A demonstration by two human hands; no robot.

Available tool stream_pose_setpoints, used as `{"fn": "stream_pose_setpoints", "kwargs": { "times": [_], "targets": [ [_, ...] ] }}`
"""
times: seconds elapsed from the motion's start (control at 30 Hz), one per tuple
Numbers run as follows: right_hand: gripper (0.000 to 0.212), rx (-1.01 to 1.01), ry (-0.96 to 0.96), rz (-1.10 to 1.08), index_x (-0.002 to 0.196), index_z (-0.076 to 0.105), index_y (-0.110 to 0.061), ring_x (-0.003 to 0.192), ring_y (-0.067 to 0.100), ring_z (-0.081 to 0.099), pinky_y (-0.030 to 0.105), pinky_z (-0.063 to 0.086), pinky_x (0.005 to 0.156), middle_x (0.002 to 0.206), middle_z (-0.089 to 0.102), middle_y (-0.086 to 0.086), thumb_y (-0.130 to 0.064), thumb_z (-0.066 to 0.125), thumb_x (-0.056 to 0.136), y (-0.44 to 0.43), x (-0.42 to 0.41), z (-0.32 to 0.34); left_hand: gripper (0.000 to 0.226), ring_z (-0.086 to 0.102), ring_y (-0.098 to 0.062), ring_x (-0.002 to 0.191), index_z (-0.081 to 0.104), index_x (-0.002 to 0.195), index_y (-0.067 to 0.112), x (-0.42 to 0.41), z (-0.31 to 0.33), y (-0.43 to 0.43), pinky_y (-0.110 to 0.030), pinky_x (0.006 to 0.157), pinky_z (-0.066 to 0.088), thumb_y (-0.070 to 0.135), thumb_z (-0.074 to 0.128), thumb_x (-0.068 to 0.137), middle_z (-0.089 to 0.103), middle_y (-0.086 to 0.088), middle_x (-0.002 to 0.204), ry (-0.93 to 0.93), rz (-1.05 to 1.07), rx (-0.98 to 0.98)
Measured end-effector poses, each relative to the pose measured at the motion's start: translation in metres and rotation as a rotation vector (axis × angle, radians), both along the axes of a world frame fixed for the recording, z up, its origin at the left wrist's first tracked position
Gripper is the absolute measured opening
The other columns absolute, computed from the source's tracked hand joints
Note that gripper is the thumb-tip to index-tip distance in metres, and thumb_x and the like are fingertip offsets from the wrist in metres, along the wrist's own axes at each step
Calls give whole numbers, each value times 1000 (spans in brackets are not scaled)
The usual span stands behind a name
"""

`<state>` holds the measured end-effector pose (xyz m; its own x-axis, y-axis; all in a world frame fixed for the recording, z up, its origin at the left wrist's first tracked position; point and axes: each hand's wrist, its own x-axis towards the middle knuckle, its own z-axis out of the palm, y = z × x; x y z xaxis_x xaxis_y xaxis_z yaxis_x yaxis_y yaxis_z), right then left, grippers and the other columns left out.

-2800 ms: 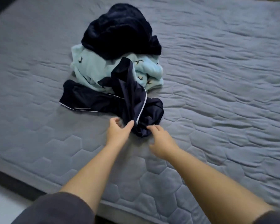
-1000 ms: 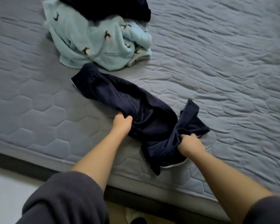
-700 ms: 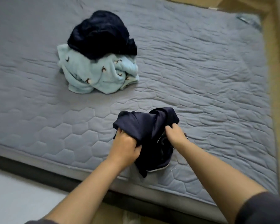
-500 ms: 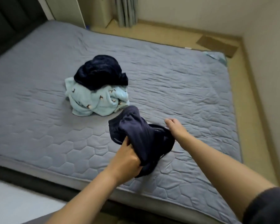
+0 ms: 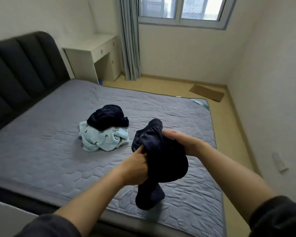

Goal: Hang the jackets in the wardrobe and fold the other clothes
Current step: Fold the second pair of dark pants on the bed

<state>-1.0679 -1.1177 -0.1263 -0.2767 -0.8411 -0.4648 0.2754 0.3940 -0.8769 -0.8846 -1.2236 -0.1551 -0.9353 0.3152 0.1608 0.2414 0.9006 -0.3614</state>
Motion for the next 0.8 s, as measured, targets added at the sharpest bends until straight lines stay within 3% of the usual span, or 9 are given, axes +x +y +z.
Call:
{"fn": "stream_pose_setpoints", "kwargs": {
  "times": [0.07,0.17,0.23,0.3,0.37,0.43,0.6,0.7,0.8],
  "targets": [
    [21,-8,173,0,108,66,-7,90,23,66,33,53,88,108,68,17,-17,63,89,4,9,23,19,62,-24,97,71,85,23,0,16,-1,-52,107,33,28,56,74,70,0,86,-27,-59,84],
    [19,-159,270,-123,107,65,-2,83,23,66,32,55,80,96,68,14,-3,58,89,12,13,56,11,59,-20,87,65,73,20,3,36,-8,-41,101,39,26,57,76,64,2,77,75,-41,441],
    [18,-281,292,-166,104,66,-6,81,21,67,27,58,71,94,69,11,-2,58,89,19,14,74,10,58,-13,87,66,76,16,2,45,-21,-40,87,48,18,57,78,63,4,84,322,145,774],
    [18,-382,315,-177,103,66,-7,78,19,68,23,56,65,92,70,10,-1,59,88,23,16,88,15,55,-10,101,61,100,19,-9,64,-37,-40,89,49,24,60,86,59,2,105,493,437,1244],
    [18,-461,343,-173,101,69,-10,79,17,69,22,54,66,90,71,8,-2,60,87,25,20,100,52,51,-23,121,45,129,18,-27,92,-49,-44,98,47,41,64,86,52,-8,129,213,632,1804],
    [18,-515,347,-170,101,71,-13,84,19,69,22,54,70,93,72,7,-6,65,85,27,20,109,64,59,-27,115,43,134,11,-44,111,-53,-37,84,54,44,64,83,61,-10,124,-50,512,2119],
    [39,-502,5,-199,116,63,-22,73,15,65,22,53,60,90,67,6,-35,73,82,47,-1,115,26,70,-17,78,62,110,4,-63,145,-44,-23,64,55,12,64,85,74,-3,86,195,193,2130],
    [38,-338,-110,-199,112,63,-27,50,9,50,17,33,45,67,57,0,-55,60,86,58,-12,106,9,67,-13,74,64,95,11,-67,168,-41,-23,67,55,8,59,88,72,1,81,203,52,2014],
    [44,-371,-75,-112,125,52,-19,70,12,64,22,49,56,84,66,3,-44,61,89,61,-11,107,9,65,-9,68,63,84,14,-67,187,-41,-22,64,53,8,59,89,69,5,72,207,31,1879]
  ]
}}
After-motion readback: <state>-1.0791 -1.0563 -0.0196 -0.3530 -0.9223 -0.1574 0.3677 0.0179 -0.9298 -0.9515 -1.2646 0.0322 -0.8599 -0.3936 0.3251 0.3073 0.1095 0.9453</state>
